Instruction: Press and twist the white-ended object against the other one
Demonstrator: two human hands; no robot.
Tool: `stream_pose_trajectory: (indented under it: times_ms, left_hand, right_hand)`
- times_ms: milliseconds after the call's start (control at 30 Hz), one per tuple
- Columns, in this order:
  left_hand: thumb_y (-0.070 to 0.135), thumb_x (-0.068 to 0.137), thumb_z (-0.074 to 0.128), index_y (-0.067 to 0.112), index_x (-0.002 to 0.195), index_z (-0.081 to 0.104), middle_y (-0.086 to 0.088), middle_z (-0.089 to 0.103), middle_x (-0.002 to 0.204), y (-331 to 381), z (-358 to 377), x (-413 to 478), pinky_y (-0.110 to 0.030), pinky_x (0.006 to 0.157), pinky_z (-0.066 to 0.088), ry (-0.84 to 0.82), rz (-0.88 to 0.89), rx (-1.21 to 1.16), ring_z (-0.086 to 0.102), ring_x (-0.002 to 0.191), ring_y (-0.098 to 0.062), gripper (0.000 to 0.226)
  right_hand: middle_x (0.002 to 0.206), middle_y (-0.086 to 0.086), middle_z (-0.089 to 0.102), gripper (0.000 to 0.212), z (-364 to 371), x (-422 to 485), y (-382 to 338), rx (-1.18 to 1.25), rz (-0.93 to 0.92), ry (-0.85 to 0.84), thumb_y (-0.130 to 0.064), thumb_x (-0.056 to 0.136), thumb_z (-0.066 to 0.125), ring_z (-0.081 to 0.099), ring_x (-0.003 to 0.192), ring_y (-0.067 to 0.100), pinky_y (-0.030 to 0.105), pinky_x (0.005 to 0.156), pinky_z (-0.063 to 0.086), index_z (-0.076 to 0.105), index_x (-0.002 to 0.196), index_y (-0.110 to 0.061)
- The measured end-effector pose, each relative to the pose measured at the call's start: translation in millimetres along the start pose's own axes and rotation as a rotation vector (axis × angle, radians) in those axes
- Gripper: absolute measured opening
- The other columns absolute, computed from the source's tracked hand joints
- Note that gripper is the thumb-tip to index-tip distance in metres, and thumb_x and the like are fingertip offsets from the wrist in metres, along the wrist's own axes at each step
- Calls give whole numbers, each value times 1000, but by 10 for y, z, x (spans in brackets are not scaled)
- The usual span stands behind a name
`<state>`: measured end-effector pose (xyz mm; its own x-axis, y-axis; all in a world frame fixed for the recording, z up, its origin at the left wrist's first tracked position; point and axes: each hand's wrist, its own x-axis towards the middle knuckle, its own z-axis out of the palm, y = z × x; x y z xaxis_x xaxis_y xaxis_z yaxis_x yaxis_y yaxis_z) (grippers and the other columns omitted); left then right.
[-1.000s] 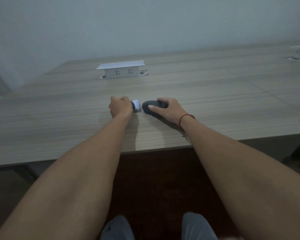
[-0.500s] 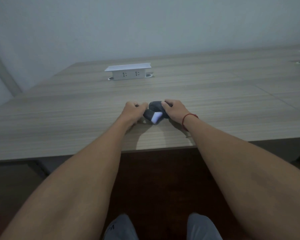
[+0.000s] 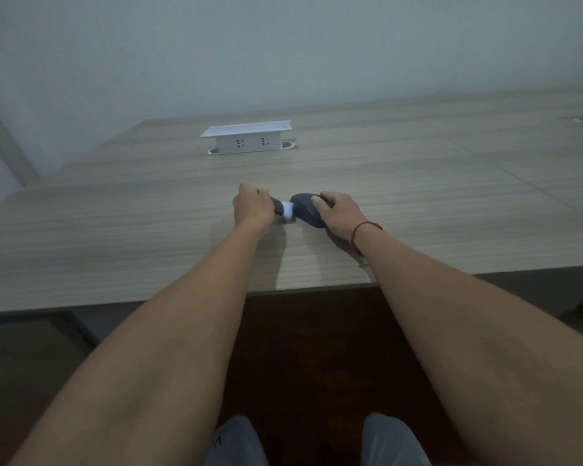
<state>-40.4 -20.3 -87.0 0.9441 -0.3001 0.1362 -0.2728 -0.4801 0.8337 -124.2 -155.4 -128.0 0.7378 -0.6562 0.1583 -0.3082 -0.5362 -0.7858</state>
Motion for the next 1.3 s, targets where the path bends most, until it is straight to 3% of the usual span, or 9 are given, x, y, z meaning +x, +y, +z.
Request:
stream_pose_trajectory:
  times_ms: [100, 233, 333, 500, 733, 900, 1000, 1133, 1300]
  left_hand:
    - [27, 97, 45, -1, 112, 58, -19, 63, 109, -86, -3, 67, -37, 66, 54, -38, -58, -22, 63, 87, -36, 35]
    - [20, 94, 44, 8, 76, 49, -10, 43, 62, -128, -74, 102, -19, 42, 27, -243, -96, -135, 35, 45, -18, 22]
    - [18, 93, 45, 7, 79, 54, -13, 47, 61, -75, -93, 76, -27, 48, 35, -220, -62, -132, 45, 53, -21, 20]
    - [21, 99, 42, 0, 117, 54, -18, 59, 122, 8, -55, 33, -35, 87, 47, 107, -37, -135, 59, 110, -33, 30]
    - [19, 89, 49, 8, 69, 57, -6, 49, 64, 18, -6, -13, -30, 61, 36, -210, 44, -31, 48, 73, -21, 25]
    - [20, 98, 41, -3, 117, 53, -18, 59, 116, 82, 8, -37, -32, 76, 42, 93, -10, -49, 60, 103, -32, 32]
    - [20, 93, 44, -5, 106, 62, -25, 63, 92, 75, -4, -31, -31, 62, 43, -148, -35, -34, 64, 80, -36, 33]
    - [18, 93, 45, 10, 72, 54, -8, 45, 60, 123, -64, -127, -22, 43, 29, -504, -84, -61, 37, 47, -17, 24]
    - [21, 90, 46, -4, 98, 62, -30, 66, 98, 69, 11, -14, -39, 68, 54, -146, -55, -43, 68, 85, -40, 30]
  right_hand:
    - [99, 6, 68, 27, 15, 10, 21, 9, -10, 9, -42, 93, 47, 60, 98, 29, 40, 92, 47, 65, 92, -22]
    - [120, 10, 67, 46, 10, -2, 1, 10, 10, 8, -47, 90, 46, 60, 113, 32, 47, 102, 45, 63, 119, -17]
    - [123, 10, 66, 45, -13, -31, -23, 8, 13, 6, -47, 91, 46, 59, 116, 32, 47, 103, 44, 62, 120, -17]
    - [126, 11, 65, 42, -33, -69, -52, 16, 16, -27, -41, 95, 46, 57, 119, 30, 46, 106, 42, 61, 123, -13]
    - [125, 10, 66, 49, -19, -55, -70, 18, 45, -9, -47, 89, 46, 59, 117, 31, 47, 104, 44, 61, 125, -17]
    - [104, 8, 68, 46, -25, -89, -69, -3, 34, -1, -49, 88, 42, 62, 106, 34, 46, 96, 48, 65, 111, -16]
    - [110, 9, 68, 41, -38, -105, -90, 11, 31, 2, -45, 92, 44, 61, 107, 31, 45, 98, 47, 64, 114, -16]
    - [107, 8, 68, 38, -55, -132, -115, 20, 42, -4, -45, 90, 46, 62, 105, 31, 47, 98, 48, 65, 109, -18]
    - [124, 9, 66, 43, -63, -142, -130, 36, 43, 5, -44, 91, 48, 59, 117, 30, 45, 104, 44, 62, 122, -17]
